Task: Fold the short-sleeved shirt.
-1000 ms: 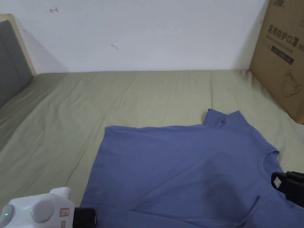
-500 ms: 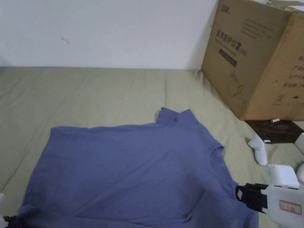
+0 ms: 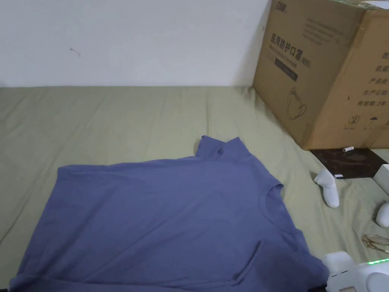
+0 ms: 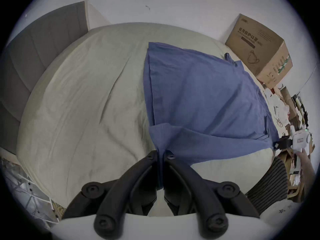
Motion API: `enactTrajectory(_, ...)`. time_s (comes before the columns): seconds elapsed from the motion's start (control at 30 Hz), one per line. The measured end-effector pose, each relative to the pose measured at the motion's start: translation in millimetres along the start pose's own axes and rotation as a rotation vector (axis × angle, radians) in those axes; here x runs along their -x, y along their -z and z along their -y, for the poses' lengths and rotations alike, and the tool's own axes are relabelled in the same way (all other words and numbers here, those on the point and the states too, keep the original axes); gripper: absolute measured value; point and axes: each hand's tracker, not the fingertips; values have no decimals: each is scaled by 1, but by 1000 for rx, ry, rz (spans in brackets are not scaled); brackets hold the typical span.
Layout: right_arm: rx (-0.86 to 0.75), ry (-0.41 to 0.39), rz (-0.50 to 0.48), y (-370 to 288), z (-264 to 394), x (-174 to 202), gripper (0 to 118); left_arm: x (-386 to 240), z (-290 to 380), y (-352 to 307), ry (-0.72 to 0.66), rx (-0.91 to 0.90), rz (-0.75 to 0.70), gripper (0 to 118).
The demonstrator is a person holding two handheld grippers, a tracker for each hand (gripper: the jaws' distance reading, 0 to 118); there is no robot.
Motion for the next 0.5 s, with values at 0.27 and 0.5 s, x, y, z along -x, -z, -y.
enactTrajectory(0.27,-167,131,-152,-44,-13,-5,4,9,-13,-9,-47,-11,41,5)
enactTrajectory(0.5,-288,326,-289,-73,-89,-27,4,31,-65,9,-193,-63,118,5)
